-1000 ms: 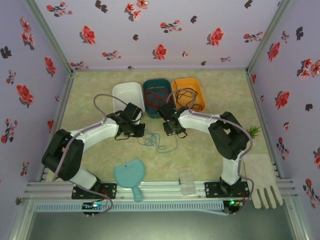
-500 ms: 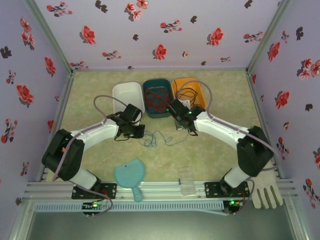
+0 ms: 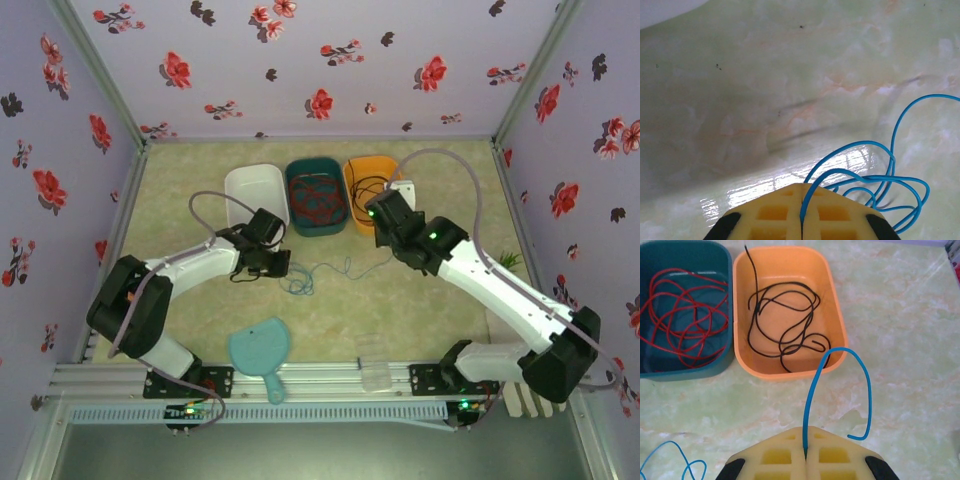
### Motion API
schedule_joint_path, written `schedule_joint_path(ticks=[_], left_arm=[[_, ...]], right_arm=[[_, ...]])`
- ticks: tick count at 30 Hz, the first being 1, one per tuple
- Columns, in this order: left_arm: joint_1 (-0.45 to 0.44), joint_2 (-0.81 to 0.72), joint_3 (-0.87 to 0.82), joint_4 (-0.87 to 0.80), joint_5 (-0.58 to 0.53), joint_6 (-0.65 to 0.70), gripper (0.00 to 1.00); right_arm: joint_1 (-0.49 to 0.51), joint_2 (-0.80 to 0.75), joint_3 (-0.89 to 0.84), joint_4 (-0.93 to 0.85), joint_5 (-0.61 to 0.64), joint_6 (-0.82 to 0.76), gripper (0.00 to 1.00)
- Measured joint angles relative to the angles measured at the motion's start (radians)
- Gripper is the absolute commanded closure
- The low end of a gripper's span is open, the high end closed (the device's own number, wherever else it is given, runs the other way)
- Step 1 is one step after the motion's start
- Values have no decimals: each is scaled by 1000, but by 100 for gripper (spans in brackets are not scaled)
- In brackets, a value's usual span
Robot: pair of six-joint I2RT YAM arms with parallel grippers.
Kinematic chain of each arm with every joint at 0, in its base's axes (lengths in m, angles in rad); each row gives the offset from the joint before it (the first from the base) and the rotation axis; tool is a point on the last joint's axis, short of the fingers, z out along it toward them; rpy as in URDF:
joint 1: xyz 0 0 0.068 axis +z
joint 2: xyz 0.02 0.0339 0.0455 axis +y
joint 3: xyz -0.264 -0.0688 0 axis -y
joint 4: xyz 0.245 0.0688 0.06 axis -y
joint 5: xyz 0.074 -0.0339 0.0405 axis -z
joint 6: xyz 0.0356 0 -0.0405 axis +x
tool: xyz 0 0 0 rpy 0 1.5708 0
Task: Untangle the cables
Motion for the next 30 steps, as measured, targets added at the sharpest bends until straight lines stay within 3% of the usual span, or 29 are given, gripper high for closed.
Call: schedule_joint_path(ticks=[12, 30], left_arm=[[0, 8, 0, -1, 0, 0, 100], [28, -5, -25, 4, 0, -1, 89]], right_arm=[[-8, -5, 81, -14, -28, -55, 100], [-8, 87, 233, -22, -137, -149, 100]])
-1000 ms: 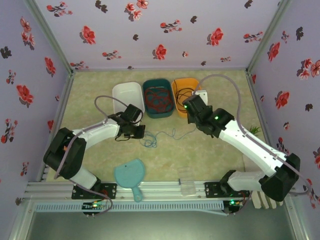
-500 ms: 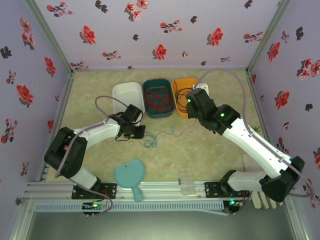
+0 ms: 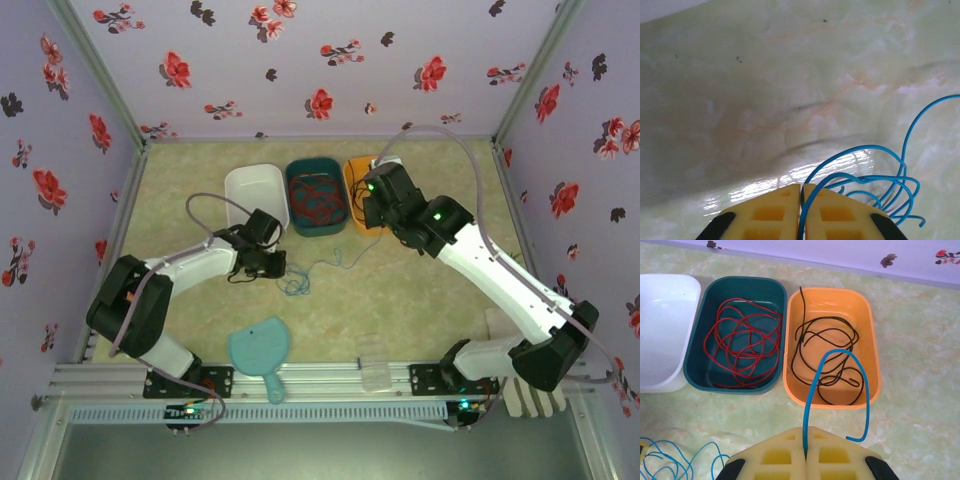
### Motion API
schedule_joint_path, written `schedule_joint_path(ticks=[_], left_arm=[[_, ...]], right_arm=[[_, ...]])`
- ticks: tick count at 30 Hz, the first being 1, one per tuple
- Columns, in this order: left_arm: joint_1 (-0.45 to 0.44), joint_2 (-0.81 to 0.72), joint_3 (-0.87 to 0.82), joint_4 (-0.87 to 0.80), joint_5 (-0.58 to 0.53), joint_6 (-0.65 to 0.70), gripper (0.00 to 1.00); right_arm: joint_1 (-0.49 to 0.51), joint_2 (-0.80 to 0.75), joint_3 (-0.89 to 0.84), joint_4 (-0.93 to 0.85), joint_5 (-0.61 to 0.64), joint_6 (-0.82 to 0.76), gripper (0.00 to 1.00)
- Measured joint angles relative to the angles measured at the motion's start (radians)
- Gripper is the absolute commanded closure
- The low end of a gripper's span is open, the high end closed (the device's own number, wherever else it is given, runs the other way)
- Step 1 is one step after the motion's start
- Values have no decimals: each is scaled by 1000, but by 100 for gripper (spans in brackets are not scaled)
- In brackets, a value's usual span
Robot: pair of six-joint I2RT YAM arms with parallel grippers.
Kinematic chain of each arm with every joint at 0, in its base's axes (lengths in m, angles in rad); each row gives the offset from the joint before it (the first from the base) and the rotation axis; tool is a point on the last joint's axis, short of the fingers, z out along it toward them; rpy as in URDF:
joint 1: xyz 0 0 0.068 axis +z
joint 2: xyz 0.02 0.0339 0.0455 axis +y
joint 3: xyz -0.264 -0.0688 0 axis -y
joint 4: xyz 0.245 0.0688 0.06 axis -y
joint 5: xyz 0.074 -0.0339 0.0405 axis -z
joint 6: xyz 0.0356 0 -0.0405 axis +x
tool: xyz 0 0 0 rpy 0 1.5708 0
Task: Untangle the cables
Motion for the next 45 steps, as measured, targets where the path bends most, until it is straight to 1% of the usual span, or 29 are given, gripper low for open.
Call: schedule_joint_path(ticks=[5, 8, 9, 11, 12, 22, 30, 36, 41, 45], left_arm=[[27, -6, -33, 5, 0, 0, 90], [39, -6, -48, 9, 0, 0, 91], [43, -6, -51, 13, 0, 0, 92], [48, -6, -55, 18, 0, -3, 99], [50, -6, -55, 21, 0, -7, 100], [79, 2, -75, 44, 0, -8, 100], [97, 4, -88, 43, 0, -8, 100], [104, -33, -87, 16, 0, -6, 100], [104, -155, -48, -52, 0, 7, 100], [104, -276, 11, -100, -5, 33, 100]], right_arm=[[0, 6, 111, -50, 11, -38, 100], [0, 4, 218, -83, 52, -67, 100], [0, -1, 252, -93, 70, -80, 100], [-1, -14, 303, -110, 103, -98, 100], [-1, -22, 331, -122, 121, -108, 100], [-5, -43, 588, -186, 235, -211, 100], [-5, -64, 678, -186, 293, -286, 100], [-5, -69, 686, -186, 290, -301, 100], [-5, -42, 689, -185, 248, -300, 100], [-5, 25, 707, -164, 158, -294, 100]])
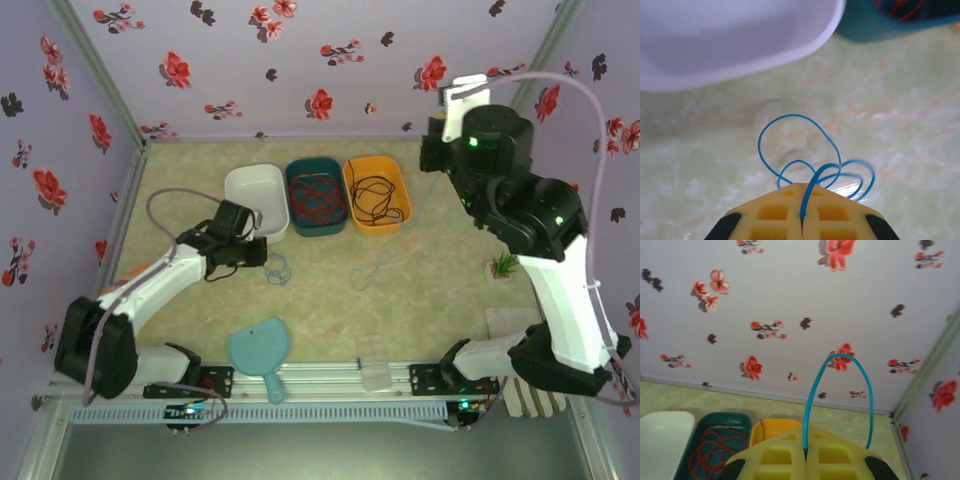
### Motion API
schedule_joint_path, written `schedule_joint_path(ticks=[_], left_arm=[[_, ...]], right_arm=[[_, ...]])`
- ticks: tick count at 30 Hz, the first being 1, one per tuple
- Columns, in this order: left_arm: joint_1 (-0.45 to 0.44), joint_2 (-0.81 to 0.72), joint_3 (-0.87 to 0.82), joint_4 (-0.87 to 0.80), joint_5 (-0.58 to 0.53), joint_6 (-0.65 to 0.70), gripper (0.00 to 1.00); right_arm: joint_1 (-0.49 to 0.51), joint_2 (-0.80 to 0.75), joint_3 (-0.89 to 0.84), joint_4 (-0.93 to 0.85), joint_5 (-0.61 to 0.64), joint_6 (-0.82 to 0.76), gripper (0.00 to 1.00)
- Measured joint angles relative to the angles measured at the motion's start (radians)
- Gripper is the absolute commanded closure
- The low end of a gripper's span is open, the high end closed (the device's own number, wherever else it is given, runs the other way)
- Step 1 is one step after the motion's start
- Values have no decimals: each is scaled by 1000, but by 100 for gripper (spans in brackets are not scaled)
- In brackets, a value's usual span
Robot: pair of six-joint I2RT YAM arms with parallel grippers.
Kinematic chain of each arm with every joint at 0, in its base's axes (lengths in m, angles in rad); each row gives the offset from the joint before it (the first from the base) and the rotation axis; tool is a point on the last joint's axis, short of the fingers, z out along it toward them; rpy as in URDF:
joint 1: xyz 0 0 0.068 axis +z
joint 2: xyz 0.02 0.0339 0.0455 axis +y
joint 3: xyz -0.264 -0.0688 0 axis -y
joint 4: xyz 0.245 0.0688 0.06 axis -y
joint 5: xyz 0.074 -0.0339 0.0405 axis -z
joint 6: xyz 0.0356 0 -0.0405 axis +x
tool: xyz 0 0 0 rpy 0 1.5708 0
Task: Untangle the cables
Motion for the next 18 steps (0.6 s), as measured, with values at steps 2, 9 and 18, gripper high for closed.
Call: schedule_joint_path(ticks=[2, 9, 18], left_arm=[[0, -56, 19, -18, -14, 9, 100], [2, -208, 41, -69, -68, 30, 100], [2, -283, 40, -108, -94, 43, 100]], right_arm=[[0, 35, 1, 23, -55, 6, 100], [0, 200, 55, 116, -282, 37, 100], [0, 417, 205, 254, -459, 56, 100]])
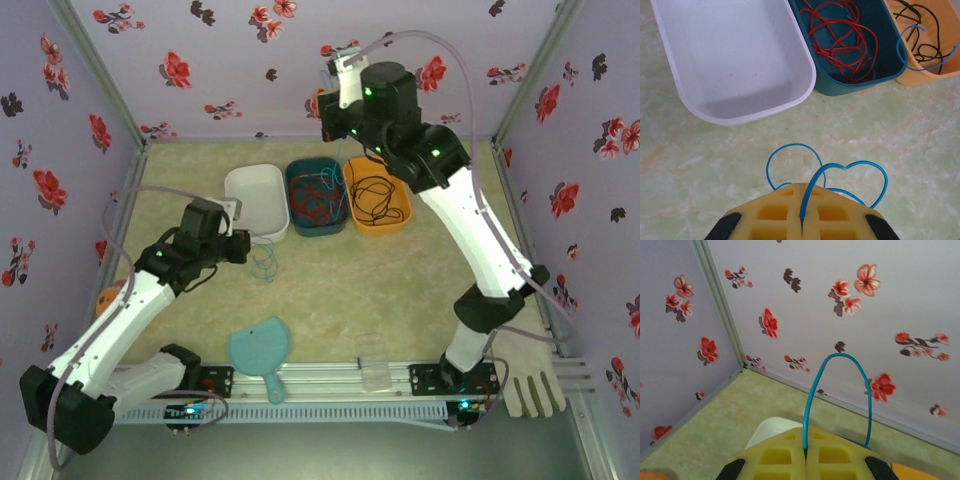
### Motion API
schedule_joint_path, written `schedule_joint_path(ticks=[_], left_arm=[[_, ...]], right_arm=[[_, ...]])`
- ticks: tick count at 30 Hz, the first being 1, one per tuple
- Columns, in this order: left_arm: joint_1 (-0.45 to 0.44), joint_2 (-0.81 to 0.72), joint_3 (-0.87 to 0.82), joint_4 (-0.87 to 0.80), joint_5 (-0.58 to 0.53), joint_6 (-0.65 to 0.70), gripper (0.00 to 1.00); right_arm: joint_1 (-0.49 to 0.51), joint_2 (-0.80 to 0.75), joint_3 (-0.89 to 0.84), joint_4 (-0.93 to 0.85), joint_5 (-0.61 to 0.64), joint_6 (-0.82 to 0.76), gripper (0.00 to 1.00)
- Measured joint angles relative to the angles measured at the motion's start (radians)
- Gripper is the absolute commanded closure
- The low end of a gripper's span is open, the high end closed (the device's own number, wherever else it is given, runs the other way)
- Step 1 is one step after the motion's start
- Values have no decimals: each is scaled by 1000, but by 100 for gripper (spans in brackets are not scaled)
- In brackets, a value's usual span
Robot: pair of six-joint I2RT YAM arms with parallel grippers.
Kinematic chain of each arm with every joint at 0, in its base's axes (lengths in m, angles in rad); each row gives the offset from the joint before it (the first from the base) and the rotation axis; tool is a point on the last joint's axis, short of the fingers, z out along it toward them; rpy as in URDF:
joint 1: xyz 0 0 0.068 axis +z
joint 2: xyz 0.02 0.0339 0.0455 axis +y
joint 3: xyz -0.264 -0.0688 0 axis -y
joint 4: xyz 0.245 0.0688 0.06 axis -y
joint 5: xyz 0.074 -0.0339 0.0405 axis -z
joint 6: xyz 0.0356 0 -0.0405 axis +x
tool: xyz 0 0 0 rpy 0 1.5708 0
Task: Untangle the cables
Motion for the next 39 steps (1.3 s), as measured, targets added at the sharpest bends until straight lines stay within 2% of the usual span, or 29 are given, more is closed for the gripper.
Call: schedule_joint_path(ticks=[14, 31, 39], left_arm=[[0, -59, -8, -10, 0, 2, 100], [0, -58, -23, -9, 0, 2, 100], [0, -49, -28, 2, 0, 2, 100]], right_arm=[[0, 241, 172, 166, -85, 3, 100], [8, 527, 192, 234, -206, 49, 100], [21, 575, 192, 237, -226, 94, 100]])
